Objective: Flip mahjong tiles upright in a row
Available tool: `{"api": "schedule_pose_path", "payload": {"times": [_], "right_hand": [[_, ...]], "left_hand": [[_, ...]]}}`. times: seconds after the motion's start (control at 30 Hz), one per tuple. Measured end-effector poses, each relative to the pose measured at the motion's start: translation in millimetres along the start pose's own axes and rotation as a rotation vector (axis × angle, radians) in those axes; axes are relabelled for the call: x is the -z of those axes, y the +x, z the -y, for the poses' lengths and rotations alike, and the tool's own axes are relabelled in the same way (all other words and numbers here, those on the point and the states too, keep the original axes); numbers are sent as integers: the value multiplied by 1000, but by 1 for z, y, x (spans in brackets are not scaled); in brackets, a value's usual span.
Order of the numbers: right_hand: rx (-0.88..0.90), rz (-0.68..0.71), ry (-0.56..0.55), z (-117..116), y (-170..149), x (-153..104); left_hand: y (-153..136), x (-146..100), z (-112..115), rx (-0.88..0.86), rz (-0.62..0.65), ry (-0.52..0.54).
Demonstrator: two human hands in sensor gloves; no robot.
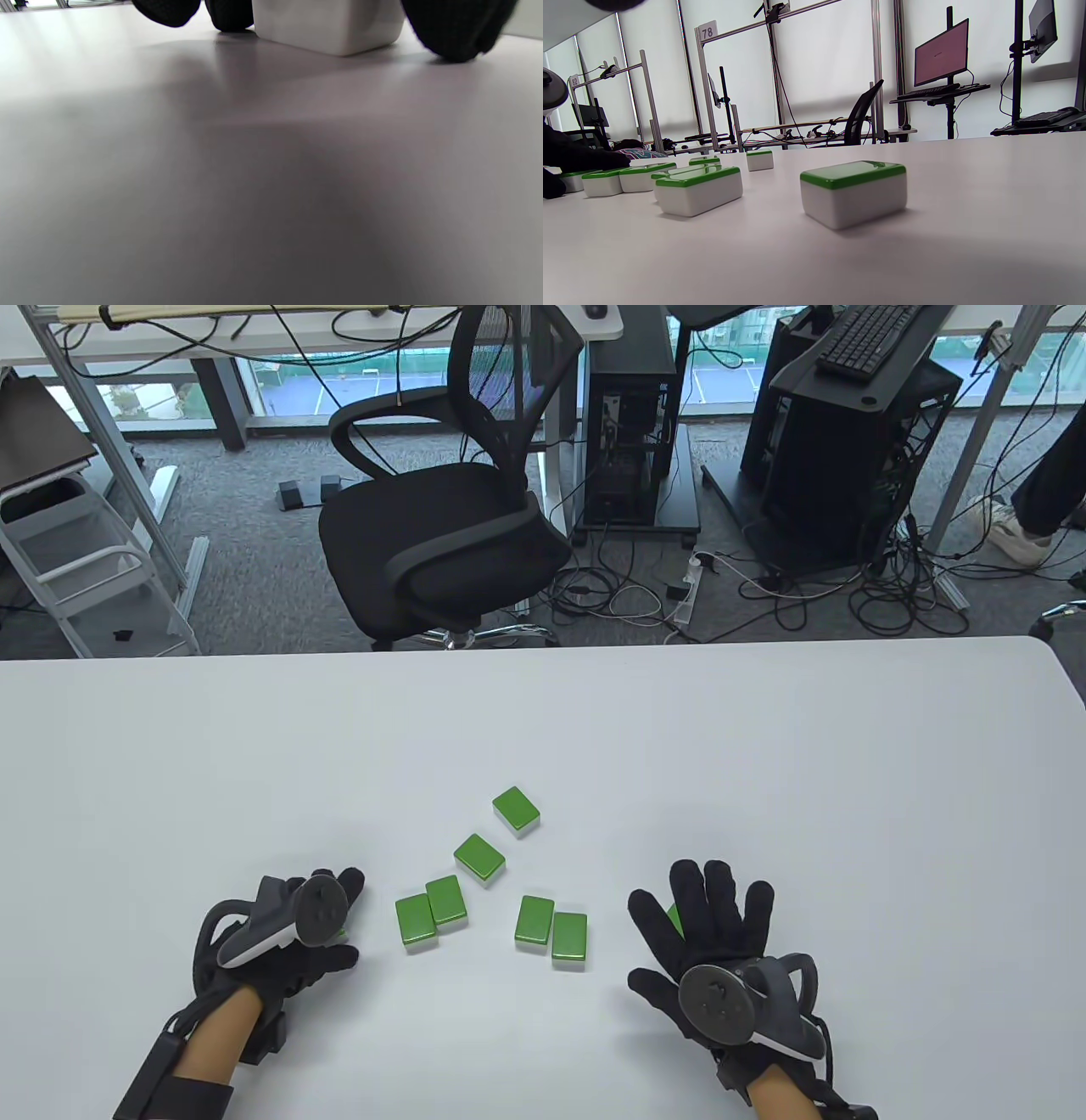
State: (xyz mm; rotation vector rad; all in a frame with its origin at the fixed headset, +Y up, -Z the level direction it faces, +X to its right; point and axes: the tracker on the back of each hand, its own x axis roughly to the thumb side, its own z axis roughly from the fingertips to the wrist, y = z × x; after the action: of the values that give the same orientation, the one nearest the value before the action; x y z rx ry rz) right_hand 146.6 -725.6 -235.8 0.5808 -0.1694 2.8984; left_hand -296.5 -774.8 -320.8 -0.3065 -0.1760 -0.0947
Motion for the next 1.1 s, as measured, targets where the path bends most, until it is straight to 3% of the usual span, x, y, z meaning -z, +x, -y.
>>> {"api": "schedule_pose_path", "payload": {"times": [0.33,0.67,0.87,1.1], "right_hand": [[-11,2,18,-2,0,0],[-9,8,18,-2,1,0],[-14,5,22,-2,0,0],[-17,9,22,-2,1,0]], "left_hand": [[8,-5,-3,-25,80,67],[47,-43,-21,19,311,169],[76,-69,-7,95,482,132],[90,-71,10,152,515,114]]}}
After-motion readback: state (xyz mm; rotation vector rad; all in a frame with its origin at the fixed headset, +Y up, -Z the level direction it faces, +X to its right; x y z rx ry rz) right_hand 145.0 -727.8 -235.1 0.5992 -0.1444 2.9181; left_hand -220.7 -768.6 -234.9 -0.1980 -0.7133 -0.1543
